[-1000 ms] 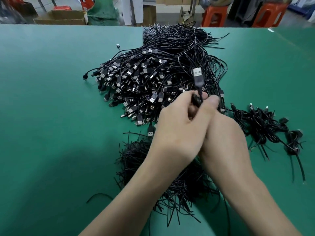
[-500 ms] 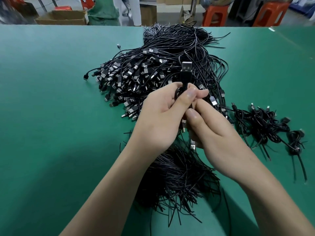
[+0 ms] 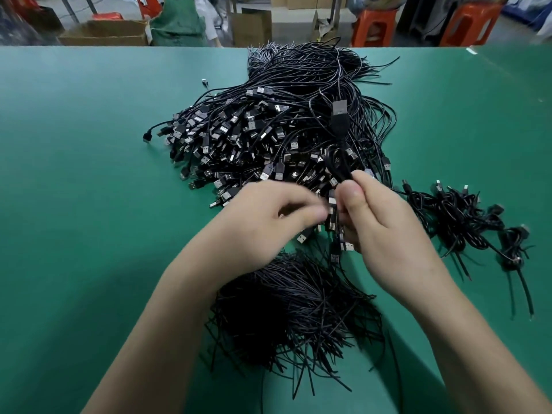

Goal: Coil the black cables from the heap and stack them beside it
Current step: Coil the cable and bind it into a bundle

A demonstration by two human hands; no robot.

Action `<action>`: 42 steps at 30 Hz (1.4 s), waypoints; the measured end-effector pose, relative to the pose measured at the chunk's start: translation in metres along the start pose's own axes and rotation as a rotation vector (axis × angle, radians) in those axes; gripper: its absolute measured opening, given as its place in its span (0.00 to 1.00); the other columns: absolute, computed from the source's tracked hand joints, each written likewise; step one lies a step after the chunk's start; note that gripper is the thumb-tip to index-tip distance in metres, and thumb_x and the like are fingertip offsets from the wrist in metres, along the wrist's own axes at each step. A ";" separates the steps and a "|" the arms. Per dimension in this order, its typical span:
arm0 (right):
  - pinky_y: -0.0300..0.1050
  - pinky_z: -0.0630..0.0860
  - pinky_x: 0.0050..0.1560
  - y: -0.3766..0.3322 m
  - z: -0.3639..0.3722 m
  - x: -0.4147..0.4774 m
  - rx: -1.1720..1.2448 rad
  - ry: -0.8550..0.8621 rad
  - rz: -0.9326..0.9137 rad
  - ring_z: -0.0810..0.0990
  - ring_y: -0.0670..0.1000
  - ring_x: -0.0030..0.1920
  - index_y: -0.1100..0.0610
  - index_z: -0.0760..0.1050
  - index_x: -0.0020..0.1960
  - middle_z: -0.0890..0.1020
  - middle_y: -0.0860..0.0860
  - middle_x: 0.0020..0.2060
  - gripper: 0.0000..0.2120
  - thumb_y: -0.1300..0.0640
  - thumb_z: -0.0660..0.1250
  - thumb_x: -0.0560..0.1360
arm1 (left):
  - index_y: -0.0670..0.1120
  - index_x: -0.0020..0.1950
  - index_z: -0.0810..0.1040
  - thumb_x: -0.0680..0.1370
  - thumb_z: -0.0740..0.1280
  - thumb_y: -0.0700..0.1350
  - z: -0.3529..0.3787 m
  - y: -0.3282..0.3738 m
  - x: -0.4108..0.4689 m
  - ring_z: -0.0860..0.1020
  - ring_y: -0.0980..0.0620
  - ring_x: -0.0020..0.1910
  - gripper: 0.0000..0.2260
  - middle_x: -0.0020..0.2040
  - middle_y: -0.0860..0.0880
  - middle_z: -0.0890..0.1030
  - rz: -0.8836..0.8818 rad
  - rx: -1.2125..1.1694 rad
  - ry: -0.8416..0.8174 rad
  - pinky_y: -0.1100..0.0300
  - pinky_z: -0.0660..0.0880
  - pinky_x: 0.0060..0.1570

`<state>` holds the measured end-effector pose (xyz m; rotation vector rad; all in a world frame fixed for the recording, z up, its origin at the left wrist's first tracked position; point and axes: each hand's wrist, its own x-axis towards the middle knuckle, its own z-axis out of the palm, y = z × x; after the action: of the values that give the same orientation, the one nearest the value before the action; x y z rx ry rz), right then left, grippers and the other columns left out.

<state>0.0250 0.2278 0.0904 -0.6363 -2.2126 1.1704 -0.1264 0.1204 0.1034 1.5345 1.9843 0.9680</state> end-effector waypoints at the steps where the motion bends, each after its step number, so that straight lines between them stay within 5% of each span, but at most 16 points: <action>1: 0.48 0.69 0.37 0.002 -0.003 0.001 0.025 -0.013 0.027 0.68 0.42 0.32 0.48 0.67 0.40 0.73 0.40 0.31 0.17 0.47 0.54 0.86 | 0.56 0.56 0.87 0.83 0.68 0.51 0.000 -0.002 0.001 0.81 0.66 0.51 0.08 0.48 0.64 0.86 -0.026 0.182 -0.082 0.60 0.77 0.58; 5: 0.33 0.65 0.32 0.004 -0.005 0.003 0.099 -0.038 0.031 0.66 0.41 0.29 0.50 0.66 0.39 0.70 0.40 0.28 0.18 0.47 0.53 0.86 | 0.57 0.52 0.87 0.79 0.73 0.52 0.008 -0.002 0.003 0.80 0.60 0.54 0.04 0.50 0.59 0.85 -0.071 0.421 -0.302 0.55 0.76 0.60; 10: 0.34 0.63 0.30 0.003 -0.006 0.002 0.095 -0.061 0.015 0.64 0.43 0.29 0.54 0.66 0.41 0.68 0.43 0.30 0.17 0.46 0.52 0.85 | 0.56 0.53 0.88 0.77 0.75 0.52 0.020 -0.005 0.006 0.76 0.55 0.58 0.06 0.51 0.55 0.83 -0.029 0.484 -0.391 0.51 0.75 0.59; 20: 0.34 0.63 0.29 0.003 -0.012 0.004 0.119 -0.053 0.019 0.64 0.46 0.30 0.58 0.66 0.42 0.67 0.45 0.31 0.18 0.50 0.53 0.87 | 0.60 0.46 0.86 0.77 0.75 0.53 0.009 -0.007 0.000 0.72 0.63 0.57 0.01 0.50 0.60 0.78 0.120 0.288 -0.251 0.64 0.67 0.60; 32: 0.44 0.63 0.34 0.005 -0.011 0.004 0.081 -0.072 0.031 0.65 0.43 0.29 0.54 0.67 0.41 0.69 0.44 0.29 0.18 0.43 0.53 0.83 | 0.54 0.49 0.84 0.80 0.73 0.47 -0.007 -0.003 -0.005 0.77 0.55 0.58 0.02 0.52 0.58 0.80 0.199 0.084 -0.070 0.57 0.72 0.61; 37: 0.43 0.64 0.33 0.006 -0.012 0.005 0.130 -0.028 0.042 0.65 0.45 0.30 0.55 0.68 0.42 0.68 0.43 0.30 0.18 0.43 0.54 0.83 | 0.53 0.49 0.83 0.81 0.72 0.44 -0.011 -0.004 -0.007 0.77 0.61 0.38 0.04 0.41 0.59 0.82 0.118 -0.085 0.059 0.70 0.71 0.40; 40: 0.37 0.64 0.31 0.003 -0.013 0.005 0.154 0.016 0.027 0.65 0.44 0.30 0.54 0.67 0.42 0.68 0.42 0.30 0.18 0.42 0.54 0.83 | 0.51 0.49 0.84 0.81 0.71 0.42 -0.009 -0.003 -0.005 0.75 0.61 0.34 0.05 0.37 0.59 0.82 0.082 -0.225 0.119 0.68 0.72 0.36; 42: 0.41 0.65 0.32 0.001 -0.013 0.004 0.147 0.025 0.000 0.65 0.45 0.31 0.53 0.67 0.42 0.68 0.42 0.30 0.18 0.42 0.53 0.83 | 0.49 0.50 0.85 0.81 0.72 0.42 -0.007 -0.002 -0.004 0.81 0.56 0.34 0.03 0.38 0.52 0.84 0.041 -0.366 0.162 0.60 0.80 0.39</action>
<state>0.0309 0.2388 0.0970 -0.5865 -2.0827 1.3035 -0.1318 0.1143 0.1059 1.3313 1.7579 1.4222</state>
